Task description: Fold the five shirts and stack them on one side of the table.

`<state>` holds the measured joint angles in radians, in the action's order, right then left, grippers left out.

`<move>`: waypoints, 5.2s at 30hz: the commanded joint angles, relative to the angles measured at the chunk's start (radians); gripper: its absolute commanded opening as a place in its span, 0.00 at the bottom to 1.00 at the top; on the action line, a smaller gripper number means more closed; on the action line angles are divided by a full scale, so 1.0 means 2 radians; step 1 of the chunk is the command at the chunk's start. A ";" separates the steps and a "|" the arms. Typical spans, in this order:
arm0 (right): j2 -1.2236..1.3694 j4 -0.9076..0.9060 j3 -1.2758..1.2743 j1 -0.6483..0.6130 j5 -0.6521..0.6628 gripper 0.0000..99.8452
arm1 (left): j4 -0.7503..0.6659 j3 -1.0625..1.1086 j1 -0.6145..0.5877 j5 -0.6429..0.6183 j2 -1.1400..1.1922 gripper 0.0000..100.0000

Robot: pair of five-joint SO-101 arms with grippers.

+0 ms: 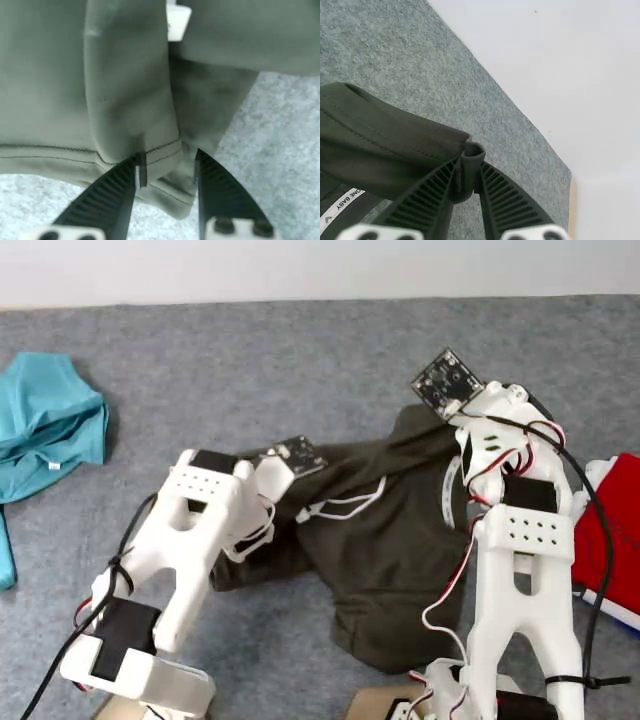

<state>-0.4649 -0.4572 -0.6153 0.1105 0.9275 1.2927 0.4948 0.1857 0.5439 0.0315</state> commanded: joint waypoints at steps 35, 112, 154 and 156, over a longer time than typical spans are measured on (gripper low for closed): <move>-0.033 0.007 0.005 0.007 0.005 0.01 | 0.081 -0.144 0.002 -0.021 0.099 0.09; -0.169 0.008 0.310 0.081 0.004 0.01 | 0.219 -0.768 -0.148 0.025 -0.138 0.00; -0.288 -0.098 0.362 0.148 0.002 0.01 | 0.232 -0.916 -0.249 0.176 -0.187 0.00; -0.285 -0.096 0.357 0.135 0.004 0.01 | 0.232 -0.853 -0.248 0.192 -0.215 0.00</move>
<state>-1.0526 -0.6506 0.1059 0.3943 0.9244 1.7346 -1.3648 -0.3007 0.8892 -0.3475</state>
